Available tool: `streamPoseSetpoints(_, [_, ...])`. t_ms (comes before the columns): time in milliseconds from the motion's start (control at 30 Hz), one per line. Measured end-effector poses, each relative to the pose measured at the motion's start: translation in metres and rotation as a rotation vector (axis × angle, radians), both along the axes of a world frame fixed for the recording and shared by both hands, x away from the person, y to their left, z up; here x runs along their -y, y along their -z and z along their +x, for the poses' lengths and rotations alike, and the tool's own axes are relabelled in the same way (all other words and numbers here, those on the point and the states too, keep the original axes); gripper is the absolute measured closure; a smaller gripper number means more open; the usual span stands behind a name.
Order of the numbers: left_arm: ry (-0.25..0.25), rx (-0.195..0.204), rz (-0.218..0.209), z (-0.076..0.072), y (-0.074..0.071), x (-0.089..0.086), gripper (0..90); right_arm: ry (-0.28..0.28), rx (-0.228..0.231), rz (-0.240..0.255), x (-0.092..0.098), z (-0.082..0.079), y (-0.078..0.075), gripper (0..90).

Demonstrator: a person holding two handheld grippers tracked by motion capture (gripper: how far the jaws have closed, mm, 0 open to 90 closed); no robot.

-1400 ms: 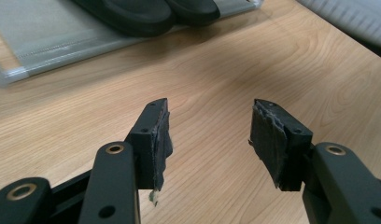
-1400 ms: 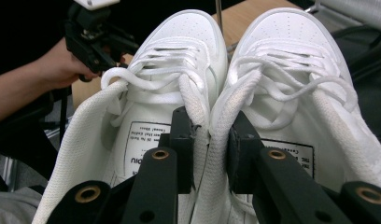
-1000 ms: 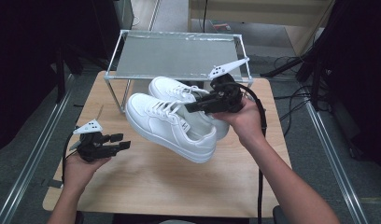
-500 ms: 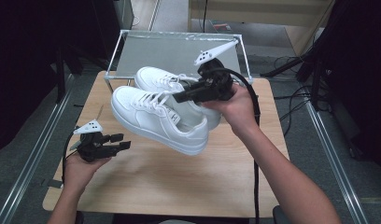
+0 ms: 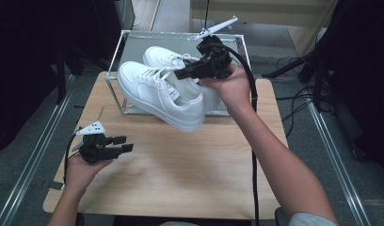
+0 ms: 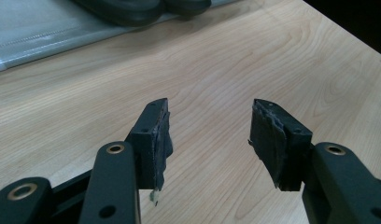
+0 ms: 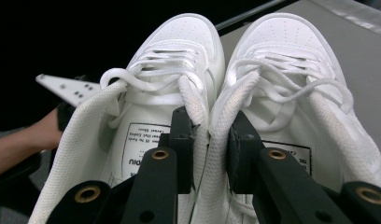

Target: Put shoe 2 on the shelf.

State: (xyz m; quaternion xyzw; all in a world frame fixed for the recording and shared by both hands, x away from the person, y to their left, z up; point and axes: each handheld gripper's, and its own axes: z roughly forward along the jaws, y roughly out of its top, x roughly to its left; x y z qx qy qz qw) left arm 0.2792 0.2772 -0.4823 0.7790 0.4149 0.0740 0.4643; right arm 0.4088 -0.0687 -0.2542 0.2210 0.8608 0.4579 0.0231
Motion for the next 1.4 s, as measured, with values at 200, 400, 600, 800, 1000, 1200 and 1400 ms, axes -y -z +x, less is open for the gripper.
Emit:
streamPoseSetpoints(200, [0.016, -0.008, -0.001, 0.000, 0.001, 0.002, 47.4, 0.098, 0.008, -0.022, -0.001, 0.022, 0.000, 76.8])
streamPoseSetpoints(400, [0.021, -0.002, -0.006, 0.000, 0.001, 0.003, 47.4, 0.226, 0.024, -0.021, -0.002, 0.045, 0.000, 76.8])
streamPoseSetpoints(600, [0.030, 0.001, -0.011, 0.000, 0.000, 0.004, 47.3, 0.391, 0.041, -0.050, -0.009, 0.077, -0.001, 76.8])
streamPoseSetpoints(800, [0.062, -0.001, -0.020, 0.004, 0.000, 0.012, 47.2, 0.525, 0.037, -0.080, -0.026, 0.103, -0.001, 76.7])
streamPoseSetpoints(1000, [0.082, 0.007, -0.014, 0.006, 0.000, 0.018, 47.2, 0.610, 0.030, -0.075, -0.042, 0.124, -0.008, 76.5])
streamPoseSetpoints(1200, [0.098, 0.006, -0.020, 0.008, -0.001, 0.020, 47.1, 0.686, 0.033, -0.102, -0.061, 0.140, -0.005, 76.4])
streamPoseSetpoints(1400, [0.100, 0.008, -0.026, 0.009, -0.001, 0.019, 47.3, 0.752, -0.026, -0.131, -0.072, 0.152, 0.005, 76.2])
